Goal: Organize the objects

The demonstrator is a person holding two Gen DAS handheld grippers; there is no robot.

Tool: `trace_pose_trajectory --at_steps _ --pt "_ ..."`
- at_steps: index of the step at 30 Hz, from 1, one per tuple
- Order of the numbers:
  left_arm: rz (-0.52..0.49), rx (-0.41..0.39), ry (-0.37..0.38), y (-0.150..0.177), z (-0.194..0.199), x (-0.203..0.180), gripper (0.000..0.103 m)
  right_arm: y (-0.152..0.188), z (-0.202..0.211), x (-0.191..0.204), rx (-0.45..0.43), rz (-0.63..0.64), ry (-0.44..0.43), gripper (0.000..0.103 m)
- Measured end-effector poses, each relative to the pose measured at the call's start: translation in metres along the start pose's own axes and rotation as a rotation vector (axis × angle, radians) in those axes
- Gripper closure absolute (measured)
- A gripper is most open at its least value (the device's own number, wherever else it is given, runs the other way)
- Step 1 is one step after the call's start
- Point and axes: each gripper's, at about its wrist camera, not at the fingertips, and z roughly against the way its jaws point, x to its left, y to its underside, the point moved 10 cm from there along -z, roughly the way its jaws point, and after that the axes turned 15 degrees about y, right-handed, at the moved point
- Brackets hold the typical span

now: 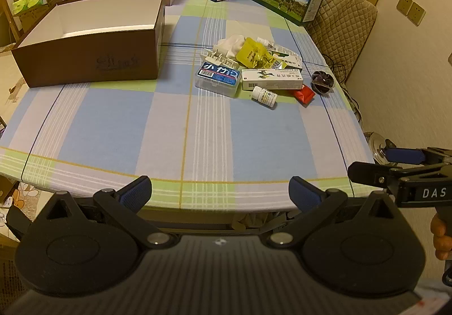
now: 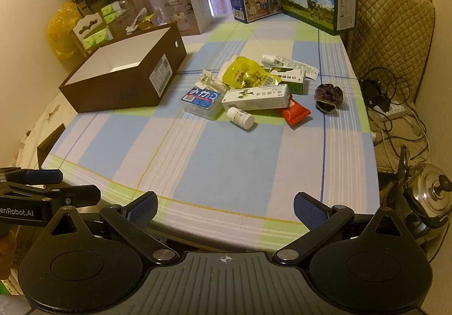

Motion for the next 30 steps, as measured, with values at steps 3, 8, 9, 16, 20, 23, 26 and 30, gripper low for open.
trace_pose_trajectory --at_steps 3,8,9,16,20,23,26,30 --pt "0.002 -0.001 -0.004 -0.0011 -0.0008 -0.0010 0.001 -0.0011 -0.0003 -0.0001 -0.001 0.003 -0.003 0.002" --pt "0.003 -0.001 -0.008 -0.0025 -0.0026 -0.0022 0.001 -0.0025 -0.0009 -0.0009 -0.002 0.007 -0.009 0.002" --pt "0.003 -0.002 -0.008 -0.0024 -0.0028 -0.0023 0.001 -0.0029 -0.0011 -0.0010 -0.002 0.007 -0.011 0.002" --pt "0.005 -0.005 -0.011 -0.0028 -0.0028 -0.0022 0.001 -0.0043 -0.0010 -0.0016 -0.005 0.009 -0.015 0.002" --pt "0.002 -0.006 -0.012 -0.0031 -0.0032 -0.0030 0.001 -0.0042 -0.0003 -0.0027 -0.004 0.008 -0.014 0.002" --pt "0.004 -0.003 -0.011 -0.0013 -0.0046 -0.0040 0.001 -0.0035 0.0001 -0.0029 -0.003 0.011 -0.015 0.002" --pt "0.005 -0.001 -0.010 0.0002 -0.0048 -0.0058 0.001 -0.0018 0.0009 -0.0027 -0.003 0.014 -0.017 0.002" --pt "0.007 -0.001 -0.010 0.0018 -0.0033 -0.0059 0.001 -0.0003 0.0018 -0.0023 -0.003 0.015 -0.019 0.002"
